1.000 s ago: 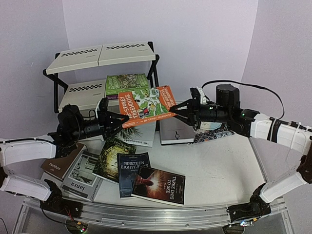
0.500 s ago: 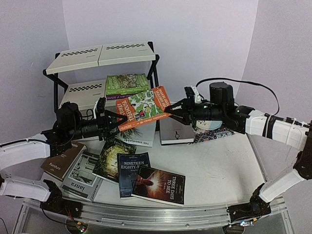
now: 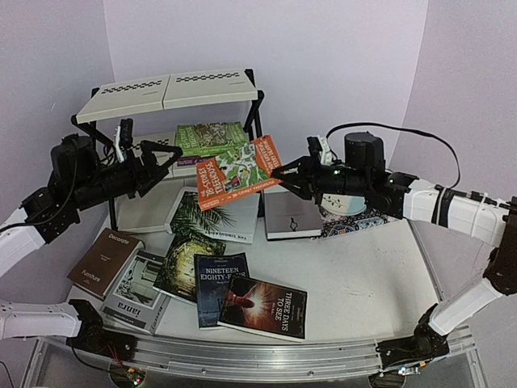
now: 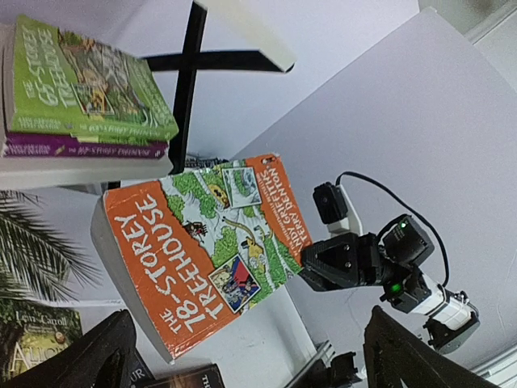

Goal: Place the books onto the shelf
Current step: Pass from the left arm to the right, then place the book on the book pile on the shelf.

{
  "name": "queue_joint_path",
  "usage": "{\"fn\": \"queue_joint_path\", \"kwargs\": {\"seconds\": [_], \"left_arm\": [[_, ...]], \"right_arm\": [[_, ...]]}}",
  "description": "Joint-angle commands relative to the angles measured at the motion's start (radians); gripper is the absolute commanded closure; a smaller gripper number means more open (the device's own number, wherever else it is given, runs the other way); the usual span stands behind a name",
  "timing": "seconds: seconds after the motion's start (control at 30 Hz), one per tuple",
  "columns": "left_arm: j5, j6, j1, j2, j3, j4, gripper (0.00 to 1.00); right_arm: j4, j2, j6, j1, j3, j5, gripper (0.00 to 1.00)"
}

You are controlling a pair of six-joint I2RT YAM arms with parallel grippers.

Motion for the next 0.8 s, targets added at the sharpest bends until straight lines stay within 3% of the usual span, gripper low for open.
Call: {"fn": "queue_joint_path", "kwargs": {"seconds": [0.0, 0.27, 0.77], "left_arm": [[-0.144, 0.127, 0.004, -0.016, 0.119, -0.202, 0.0], [-0.253, 0.189, 0.005, -0.062, 0.175, -0.292, 0.0], [-0.296, 0.219, 0.004, -0.099, 0.191, -0.318, 0.01]], "right_arm": [[0.17, 0.012, 0.003, 0.001, 0.111, 0.003, 1.0], [0.249, 0.064, 0.055, 0.001, 0.168, -0.021, 1.0], [0.351, 0.202, 0.132, 0.001, 0.311, -0.043, 1.0]]}}
